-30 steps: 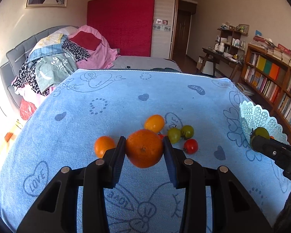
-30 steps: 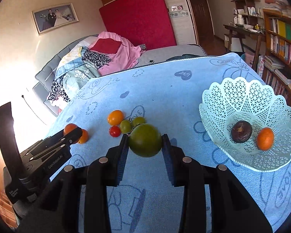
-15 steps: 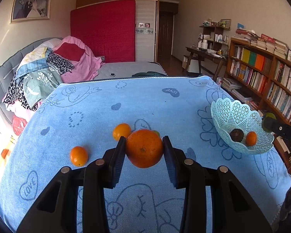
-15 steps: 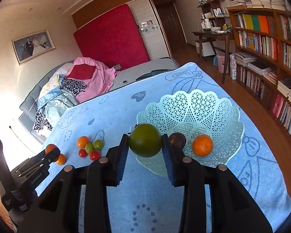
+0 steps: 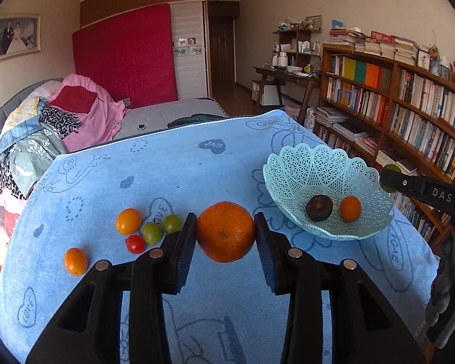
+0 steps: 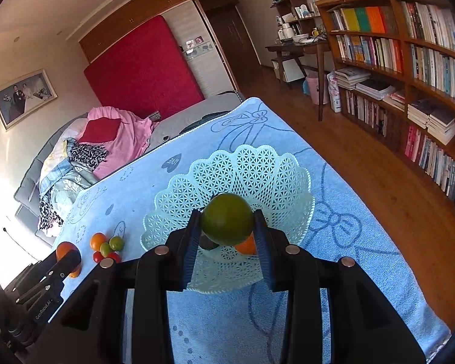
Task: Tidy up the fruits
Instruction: 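Carry the green tomato into the basket and open the right gripper while the left carries the orange, then lower the orange into the basket and open the left gripper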
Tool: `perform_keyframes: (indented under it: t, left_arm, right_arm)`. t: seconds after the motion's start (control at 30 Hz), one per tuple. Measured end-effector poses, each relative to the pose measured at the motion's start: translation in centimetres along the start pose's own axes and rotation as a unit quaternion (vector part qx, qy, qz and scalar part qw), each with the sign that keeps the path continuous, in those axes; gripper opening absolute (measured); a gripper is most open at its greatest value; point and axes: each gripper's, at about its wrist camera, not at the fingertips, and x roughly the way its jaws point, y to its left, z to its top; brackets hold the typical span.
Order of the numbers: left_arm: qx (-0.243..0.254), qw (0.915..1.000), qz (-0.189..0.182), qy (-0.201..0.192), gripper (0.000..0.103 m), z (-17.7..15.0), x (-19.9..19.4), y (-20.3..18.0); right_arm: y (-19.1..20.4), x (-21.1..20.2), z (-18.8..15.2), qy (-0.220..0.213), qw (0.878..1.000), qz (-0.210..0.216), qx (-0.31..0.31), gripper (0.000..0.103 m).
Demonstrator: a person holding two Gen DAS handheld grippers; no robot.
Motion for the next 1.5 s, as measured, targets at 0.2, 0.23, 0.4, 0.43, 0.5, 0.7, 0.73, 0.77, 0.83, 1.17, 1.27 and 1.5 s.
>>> perform_keyframes:
  t: [0.2, 0.23, 0.4, 0.43, 0.5, 0.7, 0.73, 0.77, 0.83, 1.17, 1.27, 1.5]
  left_arm:
    - [0.028, 0.9984, -0.048, 0.002, 0.039, 0.5, 1.4, -3.4]
    - [0.033, 0.998, -0.055, 0.004, 0.039, 0.5, 1.7, -4.0]
    - [0.05, 0.9957, -0.077, 0.009, 0.039, 0.7, 2.7, -6.2]
    - [0.053, 0.9954, -0.08, 0.01, 0.039, 0.8, 2.9, -6.5]
    - [0.058, 0.9947, -0.084, 0.012, 0.039, 1.0, 3.3, -7.1]
    - [0.061, 0.9933, -0.095, 0.026, 0.039, 1.3, 4.4, -8.1]
    - [0.061, 0.993, -0.097, 0.028, 0.039, 1.3, 4.6, -8.2]
    - [0.06, 0.9928, -0.099, 0.03, 0.039, 1.3, 4.7, -8.3]
    - [0.061, 0.9925, -0.1, 0.034, 0.039, 1.4, 5.1, -8.5]
    - [0.058, 0.9893, -0.124, 0.051, 0.039, 1.4, 5.8, -9.5]
    - [0.056, 0.9899, -0.121, 0.047, 0.063, 1.3, 5.8, -9.6]
    - [0.039, 0.9942, -0.097, 0.025, 0.08, 1.9, 5.0, -8.0]
  right_arm:
    - [-1.1, 0.6, 0.1, 0.008, 1.0, -0.007, 0.013, 0.036]
    - [-1.2, 0.8, 0.2, 0.009, 1.0, -0.006, 0.015, 0.036]
    - [-1.6, 1.2, 0.1, 0.016, 1.0, -0.009, 0.019, 0.036]
    - [-1.7, 1.3, 0.0, 0.016, 1.0, -0.01, 0.019, 0.036]
    - [-1.9, 1.5, 0.0, 0.018, 1.0, -0.012, 0.02, 0.036]
    - [-2.5, 1.6, 0.1, 0.013, 0.999, -0.019, 0.032, 0.053]
    - [-2.6, 1.5, 0.1, 0.011, 0.999, -0.02, 0.033, 0.053]
    - [-2.7, 1.3, 0.2, 0.008, 0.999, -0.02, 0.034, 0.053]
    - [-2.7, 0.9, 0.3, 0.002, 0.999, -0.019, 0.035, 0.053]
    - [-2.4, -0.6, 0.9, -0.021, 0.999, -0.015, 0.032, 0.054]
    - [-2.2, -0.7, 0.8, -0.024, 0.999, -0.02, 0.028, 0.057]
    - [-2.1, -1.4, 0.8, -0.036, 0.999, -0.021, 0.029, 0.062]
